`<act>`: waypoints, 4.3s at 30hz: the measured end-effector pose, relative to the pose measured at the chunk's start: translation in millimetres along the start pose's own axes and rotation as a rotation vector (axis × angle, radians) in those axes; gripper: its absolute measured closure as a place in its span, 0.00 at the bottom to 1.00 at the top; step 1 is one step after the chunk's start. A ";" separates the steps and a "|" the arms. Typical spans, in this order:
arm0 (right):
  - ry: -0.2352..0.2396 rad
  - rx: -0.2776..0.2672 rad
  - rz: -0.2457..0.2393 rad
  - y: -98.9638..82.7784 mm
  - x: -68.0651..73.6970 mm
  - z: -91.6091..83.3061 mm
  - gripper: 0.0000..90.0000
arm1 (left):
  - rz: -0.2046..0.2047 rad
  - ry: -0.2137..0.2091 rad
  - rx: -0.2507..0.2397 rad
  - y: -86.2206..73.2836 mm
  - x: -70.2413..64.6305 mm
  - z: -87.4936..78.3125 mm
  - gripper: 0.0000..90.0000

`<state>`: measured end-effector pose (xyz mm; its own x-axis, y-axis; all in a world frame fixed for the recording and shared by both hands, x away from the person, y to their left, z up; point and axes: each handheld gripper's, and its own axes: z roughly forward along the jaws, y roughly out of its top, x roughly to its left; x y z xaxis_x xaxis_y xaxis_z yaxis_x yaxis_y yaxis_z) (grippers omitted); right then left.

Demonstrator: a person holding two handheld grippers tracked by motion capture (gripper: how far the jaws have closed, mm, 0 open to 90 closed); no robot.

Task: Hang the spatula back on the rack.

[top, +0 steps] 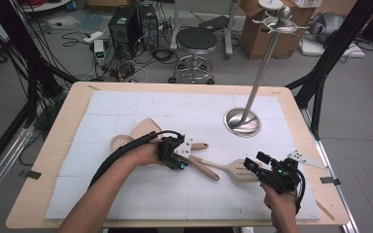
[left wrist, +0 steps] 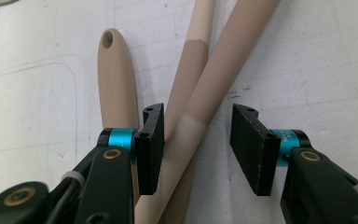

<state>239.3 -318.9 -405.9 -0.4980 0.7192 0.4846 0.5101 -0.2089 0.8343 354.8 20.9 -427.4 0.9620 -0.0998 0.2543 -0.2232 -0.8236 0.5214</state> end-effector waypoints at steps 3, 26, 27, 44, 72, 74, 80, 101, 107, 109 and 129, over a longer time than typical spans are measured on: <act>0.000 -0.004 0.001 -0.3 -1.1 -1.1 0.19 | 0.048 0.038 0.018 2.1 -3.1 6.4 0.61; -0.008 -0.022 0.005 -0.3 -4.3 -7.2 0.19 | -0.116 0.020 -0.146 -13.0 29.3 -26.4 0.82; -0.008 -0.021 0.005 -0.4 -4.2 -6.9 0.19 | -0.126 0.020 -0.153 -13.9 31.1 -29.1 0.83; -0.014 -0.028 0.007 -0.5 -5.1 -6.6 0.19 | -0.292 0.208 -0.246 -28.1 67.3 -81.2 0.86; -0.012 -0.026 0.013 -2.0 -4.8 -5.5 0.19 | -0.560 0.187 -0.646 6.8 81.1 -116.8 0.86; -0.010 -0.028 0.005 -2.3 -5.4 -4.7 0.19 | -0.586 0.182 -0.680 8.6 82.2 -117.2 0.86; 0.001 -0.020 0.010 -1.7 -6.0 -3.7 0.19 | -0.638 0.177 -0.777 15.0 86.8 -127.3 0.86; 0.035 -0.028 0.016 -2.5 -6.8 -1.1 0.19 | -0.693 0.220 -0.775 69.4 112.2 -117.0 0.86; 0.052 -0.026 0.032 -1.8 -6.8 3.2 0.19 | -0.685 0.246 -0.759 90.8 120.5 -116.3 0.86; 0.058 -0.025 0.033 -1.7 -6.6 4.8 0.19 | -0.681 0.256 -0.759 95.4 123.1 -116.8 0.86; 0.063 -0.038 0.053 1.0 -17.2 3.6 0.19 | -0.723 0.308 -0.699 105.7 166.0 -99.0 0.86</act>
<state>250.9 -329.1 -414.4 -0.5151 0.6633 0.5428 0.5107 -0.2711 0.8159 475.3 -27.5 -249.5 0.8426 0.5142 -0.1597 0.2523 -0.1151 0.9608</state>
